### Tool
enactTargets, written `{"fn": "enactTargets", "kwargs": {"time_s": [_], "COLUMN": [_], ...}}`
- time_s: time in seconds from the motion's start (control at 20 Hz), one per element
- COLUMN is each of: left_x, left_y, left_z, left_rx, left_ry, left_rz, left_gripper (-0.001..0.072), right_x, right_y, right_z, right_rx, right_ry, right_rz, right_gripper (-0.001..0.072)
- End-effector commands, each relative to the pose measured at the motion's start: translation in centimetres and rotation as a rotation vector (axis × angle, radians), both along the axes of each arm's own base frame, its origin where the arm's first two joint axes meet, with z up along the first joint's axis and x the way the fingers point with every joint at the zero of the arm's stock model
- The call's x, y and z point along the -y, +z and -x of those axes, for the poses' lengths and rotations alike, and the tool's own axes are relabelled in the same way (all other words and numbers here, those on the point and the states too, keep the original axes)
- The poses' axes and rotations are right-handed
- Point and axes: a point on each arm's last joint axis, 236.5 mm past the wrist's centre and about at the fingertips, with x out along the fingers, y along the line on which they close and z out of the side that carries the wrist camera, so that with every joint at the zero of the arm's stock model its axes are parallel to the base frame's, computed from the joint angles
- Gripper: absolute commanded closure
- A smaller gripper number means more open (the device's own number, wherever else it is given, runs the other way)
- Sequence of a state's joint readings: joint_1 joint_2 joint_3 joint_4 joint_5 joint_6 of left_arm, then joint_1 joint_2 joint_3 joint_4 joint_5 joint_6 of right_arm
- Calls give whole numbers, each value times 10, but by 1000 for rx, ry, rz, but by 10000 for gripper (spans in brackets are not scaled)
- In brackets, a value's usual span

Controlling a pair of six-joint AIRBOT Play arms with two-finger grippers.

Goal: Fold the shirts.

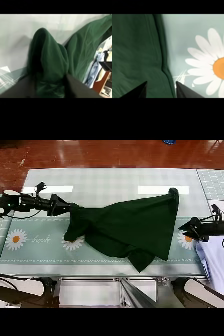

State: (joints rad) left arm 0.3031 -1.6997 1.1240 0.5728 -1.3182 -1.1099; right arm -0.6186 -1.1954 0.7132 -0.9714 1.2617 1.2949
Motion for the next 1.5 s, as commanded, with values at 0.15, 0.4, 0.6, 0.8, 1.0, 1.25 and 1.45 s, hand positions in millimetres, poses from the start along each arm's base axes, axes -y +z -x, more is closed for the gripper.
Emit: {"fn": "enactTargets", "kwargs": {"time_s": [0.15,0.4,0.6,0.8,1.0,1.25,1.45], "left_x": [6,7,14,21,25,21,26], "left_y": [0,6,6,6,6,11,110], "left_z": [-3,-5,-4,-2,-1,-9,-52], "left_rx": [13,27,26,24,23,-31,213], "left_ry": [-21,-37,-54,-67,-77,-13,23], "left_rz": [42,46,45,45,44,49,124], "left_gripper": [681,681,681,681,681,681,681], "right_x": [5,-25,-55,-65,-94,-119,-76], "right_y": [-12,-21,-41,-50,-58,-14,113], "right_z": [38,82,106,100,73,27,-66], "right_rx": [-144,-297,-358,-338,-273,-45,314], "right_ry": [62,99,190,220,202,309,305], "right_rz": [42,-64,-64,-40,-88,-207,-33], "right_gripper": [301,301,301,301,307,693,693]}}
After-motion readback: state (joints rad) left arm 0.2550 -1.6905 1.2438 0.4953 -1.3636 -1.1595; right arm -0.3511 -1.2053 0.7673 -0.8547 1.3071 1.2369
